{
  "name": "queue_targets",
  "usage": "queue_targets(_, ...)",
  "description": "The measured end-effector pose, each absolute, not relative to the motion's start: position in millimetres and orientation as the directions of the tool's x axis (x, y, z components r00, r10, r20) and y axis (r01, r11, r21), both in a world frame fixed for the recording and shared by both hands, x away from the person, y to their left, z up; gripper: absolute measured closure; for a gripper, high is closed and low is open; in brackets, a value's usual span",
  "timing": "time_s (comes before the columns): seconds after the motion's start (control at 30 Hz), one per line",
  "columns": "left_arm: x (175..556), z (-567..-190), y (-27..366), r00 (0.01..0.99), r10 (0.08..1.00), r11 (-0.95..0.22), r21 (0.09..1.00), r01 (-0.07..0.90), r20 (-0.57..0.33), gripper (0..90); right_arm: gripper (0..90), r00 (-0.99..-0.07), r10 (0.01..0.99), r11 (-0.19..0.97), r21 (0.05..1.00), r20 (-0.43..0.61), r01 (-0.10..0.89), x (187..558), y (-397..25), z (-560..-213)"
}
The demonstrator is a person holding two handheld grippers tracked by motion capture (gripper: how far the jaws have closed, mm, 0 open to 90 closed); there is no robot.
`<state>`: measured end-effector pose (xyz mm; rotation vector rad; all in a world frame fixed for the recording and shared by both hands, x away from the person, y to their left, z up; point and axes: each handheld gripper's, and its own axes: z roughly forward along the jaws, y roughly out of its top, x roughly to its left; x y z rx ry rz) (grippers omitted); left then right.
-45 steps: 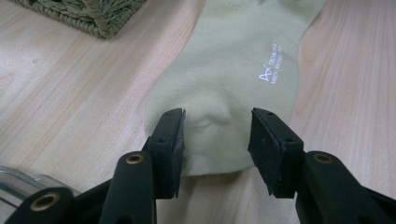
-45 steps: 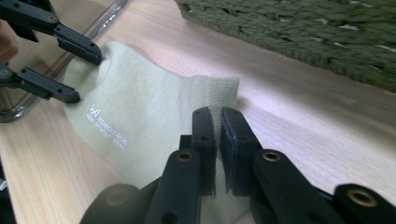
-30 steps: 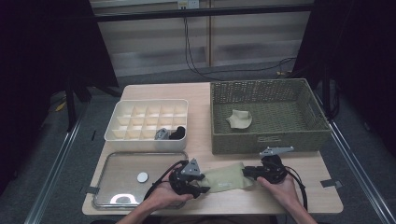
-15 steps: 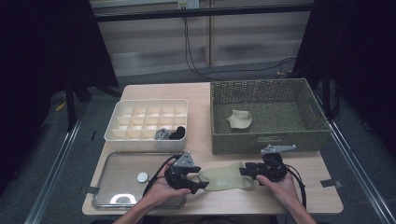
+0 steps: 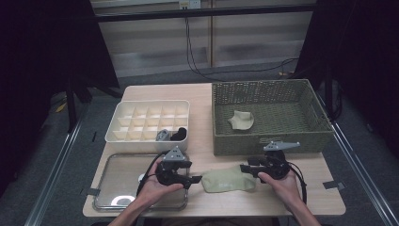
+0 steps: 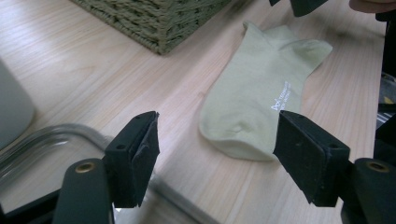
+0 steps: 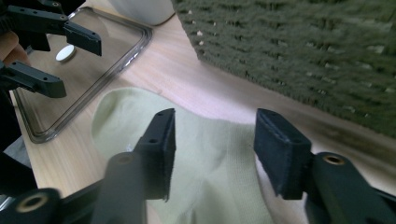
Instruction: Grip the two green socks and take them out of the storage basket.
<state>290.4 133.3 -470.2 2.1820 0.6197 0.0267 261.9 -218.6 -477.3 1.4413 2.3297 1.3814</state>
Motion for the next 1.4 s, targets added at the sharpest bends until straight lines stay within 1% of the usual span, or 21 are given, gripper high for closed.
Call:
queue_targets(0.1, 289, -469, 139, 0.886, 0.435, -0.538, 0.743, 0.398, -0.16, 29.6, 47.5, -0.562, 0.743, 0.156, 0.722, 0.364, 0.674, 264, -219, -475)
queue_targets(0.2, 286, -469, 145, 0.891, 0.422, -0.526, 0.755, 0.392, -0.169, 28.4, 47.6, -0.57, 0.737, 0.153, 0.731, 0.363, 0.664, 264, -220, -471)
queue_targets(0.23, 285, -468, 148, 0.895, 0.417, -0.531, 0.757, 0.381, -0.158, 28.1, 47.7, -0.569, 0.737, 0.149, 0.734, 0.365, 0.663, 264, -221, -470)
queue_targets(0.33, 282, -467, 157, 0.883, 0.438, -0.517, 0.755, 0.403, -0.171, 23.7, 47.8, -0.572, 0.734, 0.147, 0.736, 0.367, 0.661, 263, -222, -467)
queue_targets(0.43, 281, -468, 165, 0.876, 0.453, -0.509, 0.758, 0.407, -0.166, 23.4, 47.7, -0.579, 0.733, 0.154, 0.743, 0.356, 0.651, 262, -221, -463)
queue_targets(0.5, 280, -467, 171, 0.873, 0.462, -0.505, 0.763, 0.404, -0.156, 22.6, 45.4, -0.583, 0.735, 0.158, 0.75, 0.345, 0.643, 262, -221, -460)
queue_targets(0.57, 280, -467, 177, 0.869, 0.471, -0.495, 0.769, 0.403, -0.152, 23.4, 45.8, -0.581, 0.738, 0.158, 0.75, 0.343, 0.642, 261, -220, -457)
queue_targets(0.7, 280, -468, 184, 0.855, 0.494, -0.471, 0.778, 0.416, -0.159, 23.6, 45.8, -0.583, 0.735, 0.147, 0.758, 0.346, 0.636, 261, -221, -451)
queue_targets(0.9, 273, -469, 196, 0.843, 0.507, -0.456, 0.775, 0.438, -0.178, 20.8, 44.9, -0.595, 0.729, 0.144, 0.774, 0.338, 0.616, 261, -218, -435)
queue_targets(0.97, 272, -469, 201, 0.838, 0.513, -0.449, 0.773, 0.448, -0.188, 18.4, 45.3, -0.6, 0.727, 0.145, 0.781, 0.333, 0.608, 263, -217, -429)
queue_targets(1.1, 271, -470, 207, 0.823, 0.531, -0.433, 0.771, 0.467, -0.2, 18.2, 49.3, -0.616, 0.716, 0.141, 0.797, 0.328, 0.588, 266, -219, -414)
queue_targets(1.17, 271, -469, 207, 0.826, 0.532, -0.442, 0.772, 0.457, -0.184, 18.2, 50.7, -0.614, 0.719, 0.135, 0.801, 0.325, 0.583, 270, -221, -406)
queue_targets(1.23, 270, -468, 206, 0.829, 0.53, -0.445, 0.774, 0.451, -0.179, 18.2, 52.2, -0.619, 0.718, 0.14, 0.804, 0.32, 0.578, 276, -222, -399)
queue_targets(1.4, 270, -467, 206, 0.832, 0.527, -0.447, 0.776, 0.446, -0.174, 17.3, 52.6, -0.61, 0.728, 0.149, 0.796, 0.313, 0.587, 297, -222, -389)
